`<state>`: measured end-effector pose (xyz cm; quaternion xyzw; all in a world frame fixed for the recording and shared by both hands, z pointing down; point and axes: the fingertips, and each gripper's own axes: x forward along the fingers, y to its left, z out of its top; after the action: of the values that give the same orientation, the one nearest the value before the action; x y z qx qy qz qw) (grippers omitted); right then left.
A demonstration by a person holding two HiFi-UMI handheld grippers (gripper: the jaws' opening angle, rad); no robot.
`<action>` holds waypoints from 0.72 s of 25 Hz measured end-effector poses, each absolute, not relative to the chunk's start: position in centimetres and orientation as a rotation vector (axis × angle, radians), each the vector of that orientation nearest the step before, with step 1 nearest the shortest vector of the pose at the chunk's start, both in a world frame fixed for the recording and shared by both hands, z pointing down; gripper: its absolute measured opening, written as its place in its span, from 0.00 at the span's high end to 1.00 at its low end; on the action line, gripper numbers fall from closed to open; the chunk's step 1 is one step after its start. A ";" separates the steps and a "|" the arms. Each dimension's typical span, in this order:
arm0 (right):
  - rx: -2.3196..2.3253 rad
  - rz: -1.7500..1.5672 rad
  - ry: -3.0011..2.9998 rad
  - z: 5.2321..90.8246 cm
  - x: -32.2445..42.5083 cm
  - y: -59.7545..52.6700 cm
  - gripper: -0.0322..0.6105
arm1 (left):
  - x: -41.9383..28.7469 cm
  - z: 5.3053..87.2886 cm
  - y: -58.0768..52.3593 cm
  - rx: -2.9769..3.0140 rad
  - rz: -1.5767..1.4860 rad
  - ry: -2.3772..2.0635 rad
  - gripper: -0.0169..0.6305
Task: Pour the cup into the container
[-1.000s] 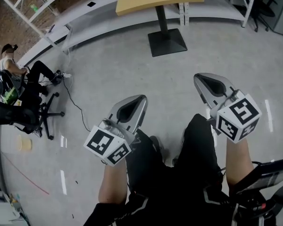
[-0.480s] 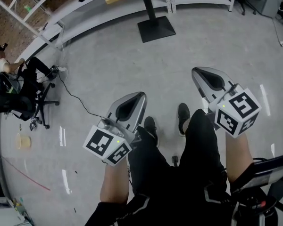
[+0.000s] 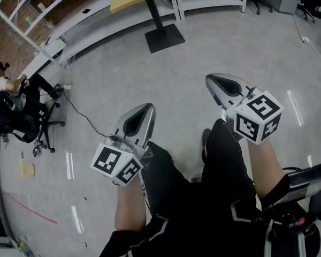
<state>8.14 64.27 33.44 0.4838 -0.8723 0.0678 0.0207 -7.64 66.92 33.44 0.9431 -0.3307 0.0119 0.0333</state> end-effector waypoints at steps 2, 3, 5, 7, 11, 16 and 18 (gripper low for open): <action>1.506 0.192 -2.712 32.6 8.4 65.3 0.95 | -7.4 32.7 67.6 2.910 0.033 -1.020 0.97; 1.509 0.181 -2.715 32.3 8.4 65.6 0.95 | -7.4 32.6 67.8 2.912 0.032 -1.020 0.97; 1.515 0.160 -2.722 31.8 8.6 66.1 0.95 | -7.2 32.5 68.0 2.918 0.035 -1.020 0.97; 1.519 0.152 -2.722 31.6 9.0 66.5 0.95 | -6.8 32.4 68.2 2.922 0.033 -1.020 0.97; 1.520 0.139 -2.714 31.9 9.5 67.1 0.95 | -6.6 32.6 68.3 2.918 0.032 -1.025 0.97; 1.531 0.132 -2.699 32.0 9.6 66.6 0.95 | -6.4 32.6 67.6 2.910 0.024 -1.026 0.97; 1.525 0.142 -2.710 31.9 9.3 66.5 0.95 | -6.3 32.5 67.5 2.913 0.021 -1.022 0.97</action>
<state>9.34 66.51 31.89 0.4899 -0.8705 0.0455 0.0145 -6.32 67.49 32.47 0.9433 -0.3308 0.0069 0.0274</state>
